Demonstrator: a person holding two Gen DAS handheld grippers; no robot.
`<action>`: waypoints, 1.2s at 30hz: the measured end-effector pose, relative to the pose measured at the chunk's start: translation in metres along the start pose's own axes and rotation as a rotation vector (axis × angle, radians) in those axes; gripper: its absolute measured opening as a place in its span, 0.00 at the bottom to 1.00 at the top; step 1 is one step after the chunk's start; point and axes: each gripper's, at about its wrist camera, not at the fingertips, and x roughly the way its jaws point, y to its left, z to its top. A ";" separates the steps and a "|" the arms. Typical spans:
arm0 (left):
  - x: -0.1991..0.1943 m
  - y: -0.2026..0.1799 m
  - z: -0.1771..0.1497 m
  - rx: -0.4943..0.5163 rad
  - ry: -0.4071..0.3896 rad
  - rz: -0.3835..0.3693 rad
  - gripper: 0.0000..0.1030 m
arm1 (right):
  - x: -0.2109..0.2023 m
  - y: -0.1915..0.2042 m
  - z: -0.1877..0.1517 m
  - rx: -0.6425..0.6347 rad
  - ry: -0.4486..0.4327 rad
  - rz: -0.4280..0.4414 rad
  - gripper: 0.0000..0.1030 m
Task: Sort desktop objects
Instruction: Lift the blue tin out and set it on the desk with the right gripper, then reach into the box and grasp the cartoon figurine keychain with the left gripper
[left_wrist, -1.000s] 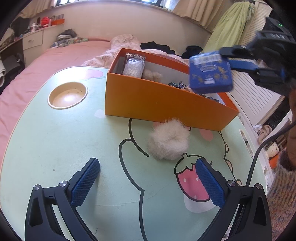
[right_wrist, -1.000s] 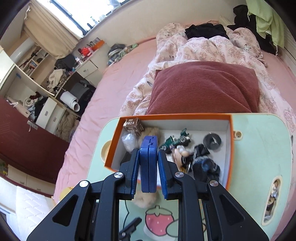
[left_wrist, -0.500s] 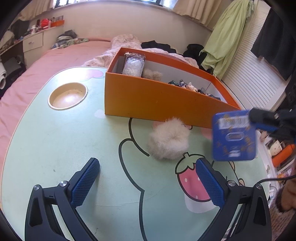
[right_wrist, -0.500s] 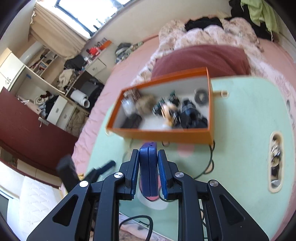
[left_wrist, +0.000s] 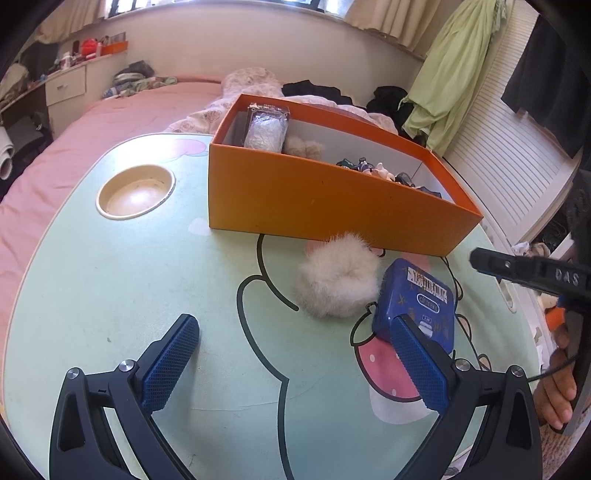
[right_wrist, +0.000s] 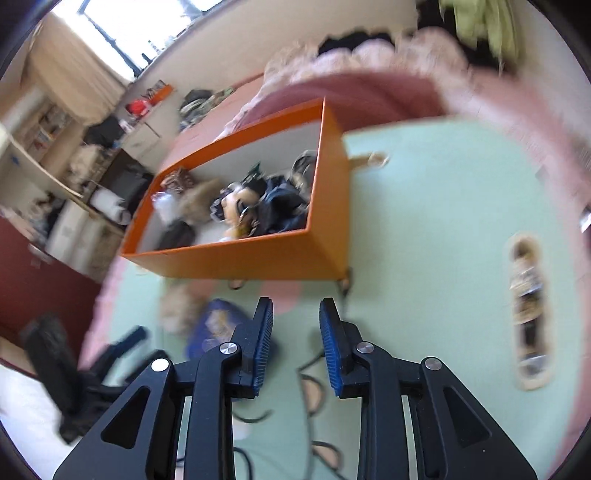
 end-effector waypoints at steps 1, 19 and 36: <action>0.000 -0.001 0.000 0.001 0.001 0.002 1.00 | -0.006 0.007 -0.003 -0.051 -0.021 -0.057 0.28; 0.000 -0.002 -0.001 0.009 0.003 0.013 1.00 | 0.006 0.059 -0.101 -0.325 -0.008 -0.223 0.74; -0.038 -0.003 0.014 0.010 -0.123 0.017 0.99 | 0.013 0.051 -0.103 -0.317 -0.036 -0.262 1.00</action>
